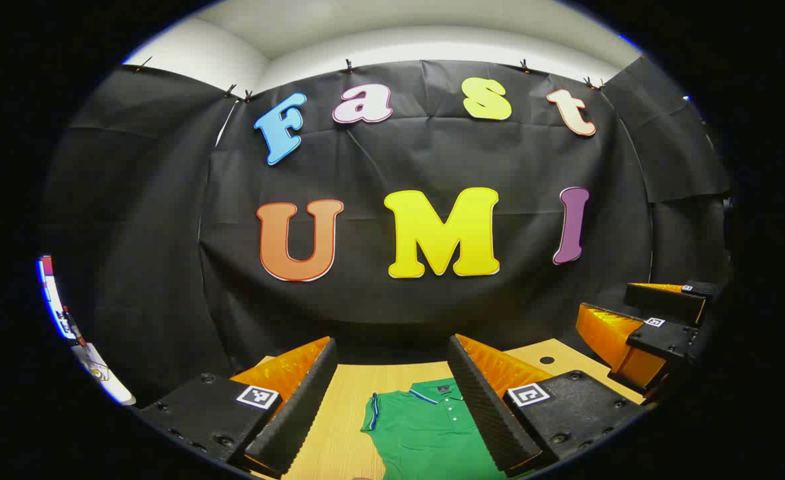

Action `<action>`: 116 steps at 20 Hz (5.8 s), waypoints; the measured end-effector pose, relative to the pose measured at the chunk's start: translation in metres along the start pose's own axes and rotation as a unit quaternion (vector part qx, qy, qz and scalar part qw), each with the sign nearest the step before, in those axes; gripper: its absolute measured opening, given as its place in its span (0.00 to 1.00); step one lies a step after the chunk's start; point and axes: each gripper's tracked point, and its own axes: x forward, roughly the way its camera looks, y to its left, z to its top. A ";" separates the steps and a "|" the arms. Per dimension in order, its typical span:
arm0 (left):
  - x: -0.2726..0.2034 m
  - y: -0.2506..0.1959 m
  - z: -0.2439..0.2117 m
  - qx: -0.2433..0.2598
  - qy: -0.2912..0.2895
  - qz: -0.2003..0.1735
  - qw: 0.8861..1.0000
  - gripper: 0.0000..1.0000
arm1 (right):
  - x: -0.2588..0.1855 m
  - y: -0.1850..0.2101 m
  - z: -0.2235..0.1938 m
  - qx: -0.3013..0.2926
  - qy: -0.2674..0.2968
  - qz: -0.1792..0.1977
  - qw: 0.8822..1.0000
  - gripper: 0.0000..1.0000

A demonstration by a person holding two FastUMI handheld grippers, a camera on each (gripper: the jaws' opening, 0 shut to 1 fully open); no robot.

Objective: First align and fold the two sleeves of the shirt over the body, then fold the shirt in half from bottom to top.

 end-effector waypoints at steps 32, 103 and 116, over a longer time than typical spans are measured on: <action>0.046 -0.008 -0.011 -0.006 0.016 0.011 1.000 1.00 | 0.075 -0.059 -0.060 -0.002 0.084 0.005 0.996 0.95; 0.106 0.057 -0.136 -0.035 0.165 0.059 0.984 1.00 | 0.230 0.016 -0.226 0.015 0.265 0.082 0.961 0.96; 0.191 0.058 -0.292 -0.061 0.303 -0.006 0.951 1.00 | 0.139 -0.031 -0.162 -0.023 0.239 0.049 0.970 0.96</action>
